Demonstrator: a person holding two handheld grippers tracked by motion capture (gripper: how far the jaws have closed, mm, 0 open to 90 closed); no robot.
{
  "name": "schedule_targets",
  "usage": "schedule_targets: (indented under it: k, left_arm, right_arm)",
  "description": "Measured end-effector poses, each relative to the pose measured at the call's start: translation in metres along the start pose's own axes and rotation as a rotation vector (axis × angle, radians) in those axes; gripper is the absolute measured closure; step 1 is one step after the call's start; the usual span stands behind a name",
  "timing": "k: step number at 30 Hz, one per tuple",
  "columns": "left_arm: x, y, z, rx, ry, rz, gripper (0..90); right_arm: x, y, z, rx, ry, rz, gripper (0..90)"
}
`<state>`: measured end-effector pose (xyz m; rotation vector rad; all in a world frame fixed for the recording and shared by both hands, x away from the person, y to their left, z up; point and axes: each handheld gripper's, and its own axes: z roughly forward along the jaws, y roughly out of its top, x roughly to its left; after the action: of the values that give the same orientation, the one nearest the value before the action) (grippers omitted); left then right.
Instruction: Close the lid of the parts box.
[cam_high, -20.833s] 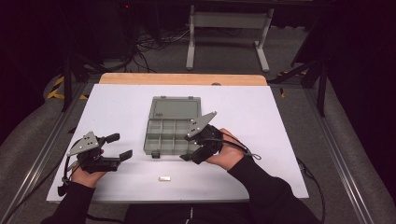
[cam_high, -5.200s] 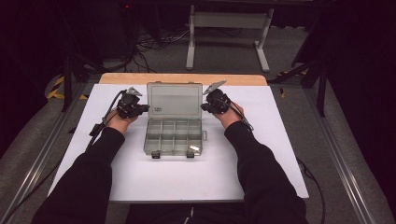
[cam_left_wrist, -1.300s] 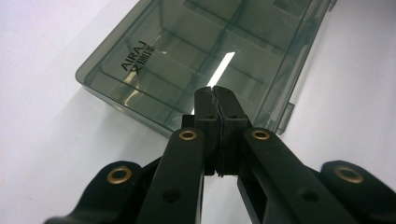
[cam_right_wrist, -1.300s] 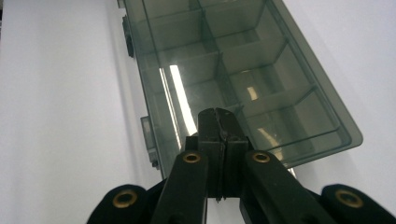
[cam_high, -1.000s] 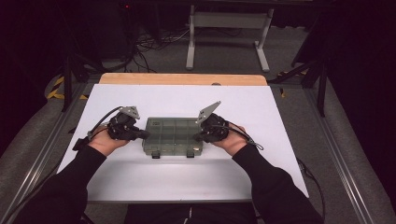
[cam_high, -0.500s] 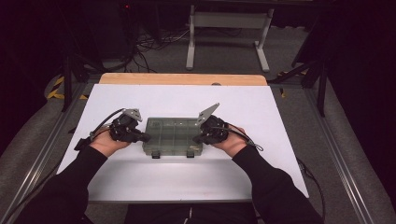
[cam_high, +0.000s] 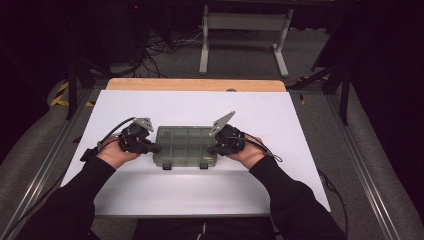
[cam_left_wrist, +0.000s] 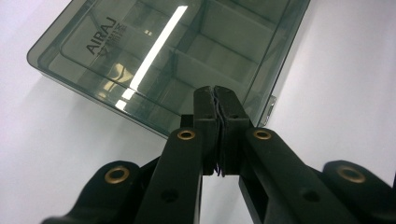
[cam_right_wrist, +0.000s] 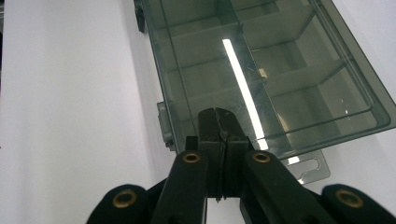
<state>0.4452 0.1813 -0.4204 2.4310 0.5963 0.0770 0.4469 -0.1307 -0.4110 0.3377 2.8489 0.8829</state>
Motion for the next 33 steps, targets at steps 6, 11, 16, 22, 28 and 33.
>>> schedule_targets:
  k: [6,11,16,22,28,33]
  left_arm:
    - [-0.003,0.001,0.007,0.025,0.006,0.016,88.2]
    - [-0.003,0.0,0.007,0.023,0.007,0.014,88.2]
    - [-0.004,0.001,0.007,0.027,0.013,0.019,87.9]
    - [-0.005,0.001,0.005,-0.003,0.012,0.0,77.1]
    - [-0.005,0.001,-0.003,-0.122,0.012,0.014,44.5]
    - [-0.012,0.003,-0.01,-0.197,0.028,0.03,16.4]
  right_arm:
    - [0.001,-0.001,0.002,0.007,0.012,0.002,89.6]
    - [0.001,-0.003,0.005,0.009,0.007,0.003,89.7]
    - [0.002,-0.002,0.005,0.011,-0.002,-0.004,88.3]
    - [0.001,-0.001,0.001,-0.021,-0.041,-0.001,72.9]
    - [-0.001,-0.001,-0.015,-0.112,-0.103,0.031,47.0]
    - [-0.001,-0.001,-0.025,-0.179,-0.154,0.05,23.4]
